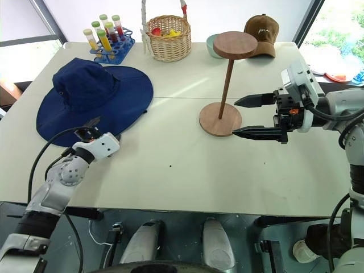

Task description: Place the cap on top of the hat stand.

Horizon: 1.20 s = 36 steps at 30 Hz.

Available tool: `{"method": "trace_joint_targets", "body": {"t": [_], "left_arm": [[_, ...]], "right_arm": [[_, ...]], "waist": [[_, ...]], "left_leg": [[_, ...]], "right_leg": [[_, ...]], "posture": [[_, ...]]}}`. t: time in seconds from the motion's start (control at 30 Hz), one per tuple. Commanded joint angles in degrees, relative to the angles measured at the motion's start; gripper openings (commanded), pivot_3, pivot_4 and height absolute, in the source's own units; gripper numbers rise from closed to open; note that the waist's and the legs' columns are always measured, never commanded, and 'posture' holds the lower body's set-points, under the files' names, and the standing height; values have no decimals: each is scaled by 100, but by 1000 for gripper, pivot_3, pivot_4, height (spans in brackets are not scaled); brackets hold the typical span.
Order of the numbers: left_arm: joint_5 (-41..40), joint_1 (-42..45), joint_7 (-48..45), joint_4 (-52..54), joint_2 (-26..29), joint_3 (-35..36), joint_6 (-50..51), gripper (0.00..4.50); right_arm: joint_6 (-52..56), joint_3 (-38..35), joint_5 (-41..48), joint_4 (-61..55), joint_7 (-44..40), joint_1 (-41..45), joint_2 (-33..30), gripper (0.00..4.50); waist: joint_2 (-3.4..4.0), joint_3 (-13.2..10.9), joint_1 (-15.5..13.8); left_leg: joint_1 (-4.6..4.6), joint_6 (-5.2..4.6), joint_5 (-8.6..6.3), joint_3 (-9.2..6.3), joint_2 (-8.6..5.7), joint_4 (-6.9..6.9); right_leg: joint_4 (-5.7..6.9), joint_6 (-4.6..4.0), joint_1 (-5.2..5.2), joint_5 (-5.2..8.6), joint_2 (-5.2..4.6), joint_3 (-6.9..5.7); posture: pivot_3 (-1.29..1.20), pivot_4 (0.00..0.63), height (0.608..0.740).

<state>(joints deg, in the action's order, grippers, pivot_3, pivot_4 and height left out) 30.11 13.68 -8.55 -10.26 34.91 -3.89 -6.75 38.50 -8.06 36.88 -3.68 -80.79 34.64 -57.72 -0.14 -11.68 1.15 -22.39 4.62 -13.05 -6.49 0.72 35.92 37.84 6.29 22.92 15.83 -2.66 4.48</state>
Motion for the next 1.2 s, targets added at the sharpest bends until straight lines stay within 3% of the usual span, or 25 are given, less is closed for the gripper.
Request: {"method": "trace_joint_targets", "body": {"t": [0.03, 0.27, 0.7, 1.17, 1.2], "left_arm": [[483, 388, 434, -676, 75, -122, 392, 4464], [893, 731, 954, -1195, 126, -385, 751, 4464], [387, 969, 931, -1935, 867, -139, 315, 4464], [231, 1970, 1514, -3084, 713, -270, 583, 4464], [211, 1964, 1497, -3071, 712, -290, 534, 4228]], "right_arm": [[-20, -159, 132, -144, 33, 51, -40, 4500], [5, -214, 210, -213, 111, 18, -48, 4500], [23, -277, 294, -315, 234, -124, -93, 4500], [26, -286, 324, -364, 312, -126, -85, 4500], [25, -287, 324, -361, 315, -122, -85, 4500]], "waist": [[0, 0, 3], [0, 0, 114], [0, 0, 283], [-20, -11, 191], [-20, -12, 186]], "left_leg": [[-1, 0, 0, -1, 0, 0], [2, 0, 0, -1, 0, -5], [6, 0, 0, -4, 2, -28], [-11, 0, 0, -4, 1, -26], [-11, 0, 0, -4, 1, -27]], "right_leg": [[0, 2, 1, -1, 2, -1], [1, 16, 0, -8, 1, -1], [4, 16, 14, -9, 4, 0], [2, 20, 25, -7, 2, -1], [2, 20, 25, -7, 2, -1]], "posture": [[0, 150, 740], [0, 150, 740], [0, 150, 740], [0, 150, 740], [0, 150, 740]]}}
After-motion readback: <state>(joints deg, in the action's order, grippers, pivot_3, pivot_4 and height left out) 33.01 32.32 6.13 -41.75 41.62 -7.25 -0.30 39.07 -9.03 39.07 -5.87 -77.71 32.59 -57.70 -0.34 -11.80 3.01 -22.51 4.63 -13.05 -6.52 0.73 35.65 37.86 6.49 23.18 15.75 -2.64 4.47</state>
